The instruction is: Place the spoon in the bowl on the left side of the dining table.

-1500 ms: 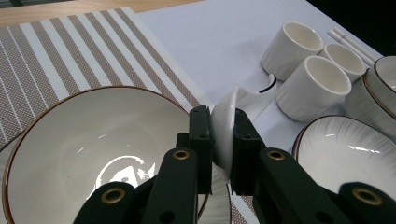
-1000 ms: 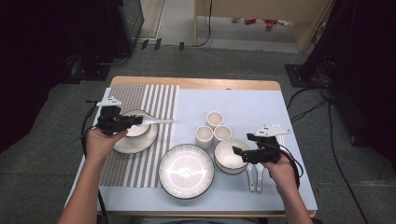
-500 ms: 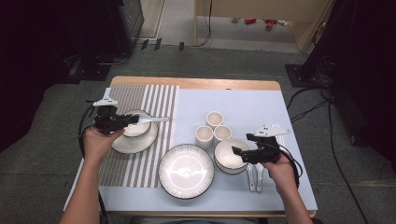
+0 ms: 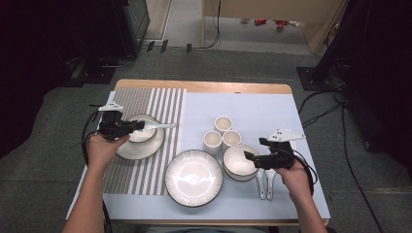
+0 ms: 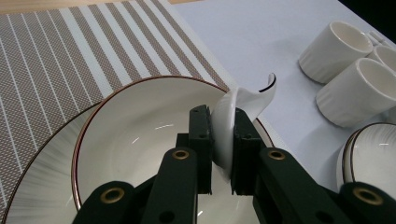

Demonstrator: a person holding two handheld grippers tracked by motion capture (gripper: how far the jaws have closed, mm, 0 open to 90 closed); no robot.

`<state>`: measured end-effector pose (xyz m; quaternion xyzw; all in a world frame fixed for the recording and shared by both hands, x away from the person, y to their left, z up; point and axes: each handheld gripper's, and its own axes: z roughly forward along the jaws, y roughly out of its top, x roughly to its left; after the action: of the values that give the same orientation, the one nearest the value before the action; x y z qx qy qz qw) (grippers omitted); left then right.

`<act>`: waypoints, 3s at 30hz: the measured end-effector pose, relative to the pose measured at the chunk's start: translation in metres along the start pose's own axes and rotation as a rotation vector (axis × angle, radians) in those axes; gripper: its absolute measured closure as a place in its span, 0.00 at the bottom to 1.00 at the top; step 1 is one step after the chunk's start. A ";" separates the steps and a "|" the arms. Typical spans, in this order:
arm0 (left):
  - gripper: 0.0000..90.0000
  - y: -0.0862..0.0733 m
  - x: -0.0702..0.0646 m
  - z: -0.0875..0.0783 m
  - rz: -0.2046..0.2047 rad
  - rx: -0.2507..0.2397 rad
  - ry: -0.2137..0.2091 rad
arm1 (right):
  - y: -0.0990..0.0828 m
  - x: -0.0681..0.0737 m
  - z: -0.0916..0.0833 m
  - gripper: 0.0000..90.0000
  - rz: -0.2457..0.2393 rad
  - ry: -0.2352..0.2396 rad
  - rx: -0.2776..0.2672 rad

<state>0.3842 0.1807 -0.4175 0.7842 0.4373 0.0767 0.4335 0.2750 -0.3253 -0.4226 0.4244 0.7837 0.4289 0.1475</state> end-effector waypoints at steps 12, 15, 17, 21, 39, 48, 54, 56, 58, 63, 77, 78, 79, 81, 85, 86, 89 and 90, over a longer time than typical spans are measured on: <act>0.92 -0.006 0.004 0.000 0.005 0.027 0.001 | 0.000 -0.010 -0.010 0.21 0.026 -0.022 -0.025; 0.92 -0.007 0.005 -0.001 0.001 0.028 0.004 | 0.000 -0.011 -0.011 0.21 0.028 -0.029 -0.030; 0.92 -0.008 0.006 -0.001 -0.004 0.027 0.002 | 0.000 -0.012 -0.012 0.21 0.031 -0.032 -0.032; 0.92 -0.010 0.006 0.000 -0.002 0.032 0.007 | -0.001 -0.015 -0.013 0.21 0.038 -0.039 -0.033; 0.92 -0.015 0.009 0.005 0.014 0.073 0.032 | -0.003 -0.024 -0.019 0.21 0.068 -0.068 -0.046; 0.92 -0.018 0.012 0.007 0.010 0.084 0.048 | -0.007 -0.032 -0.021 0.21 0.093 -0.096 -0.051; 0.92 -0.018 0.012 0.009 0.011 0.099 0.055 | -0.010 -0.036 -0.020 0.21 0.101 -0.104 -0.049; 0.93 -0.019 0.012 0.010 0.017 0.107 0.058 | -0.011 -0.039 -0.021 0.21 0.105 -0.111 -0.049; 0.93 -0.019 0.012 0.011 0.018 0.112 0.060 | -0.013 -0.041 -0.021 0.21 0.112 -0.120 -0.052; 0.93 -0.019 0.012 0.012 0.017 0.113 0.062 | -0.017 -0.047 -0.020 0.21 0.123 -0.131 -0.056; 0.93 -0.020 0.013 0.015 0.025 0.131 0.071 | -0.029 -0.059 -0.012 0.21 0.150 -0.161 -0.041; 0.93 -0.020 0.012 0.015 0.026 0.131 0.073 | -0.030 -0.060 -0.011 0.21 0.154 -0.167 -0.038; 0.93 -0.020 0.013 0.016 0.027 0.132 0.073 | -0.031 -0.061 -0.011 0.21 0.155 -0.170 -0.037; 0.93 -0.020 0.013 0.016 0.029 0.134 0.076 | -0.033 -0.063 -0.010 0.21 0.161 -0.175 -0.038; 0.92 -0.021 0.012 0.017 0.038 0.139 0.084 | -0.036 -0.068 -0.008 0.21 0.172 -0.190 -0.033; 0.93 -0.020 0.011 0.018 0.041 0.145 0.085 | -0.037 -0.070 -0.008 0.21 0.174 -0.196 -0.031; 0.93 -0.021 0.010 0.020 0.050 0.156 0.087 | -0.040 -0.073 -0.006 0.21 0.181 -0.208 -0.029; 0.93 -0.021 0.010 0.020 0.050 0.155 0.088 | -0.040 -0.074 -0.006 0.21 0.183 -0.207 -0.031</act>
<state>0.3875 0.1810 -0.4478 0.8221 0.4408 0.0879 0.3495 0.2939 -0.3981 -0.4608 0.5339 0.7155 0.4065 0.1943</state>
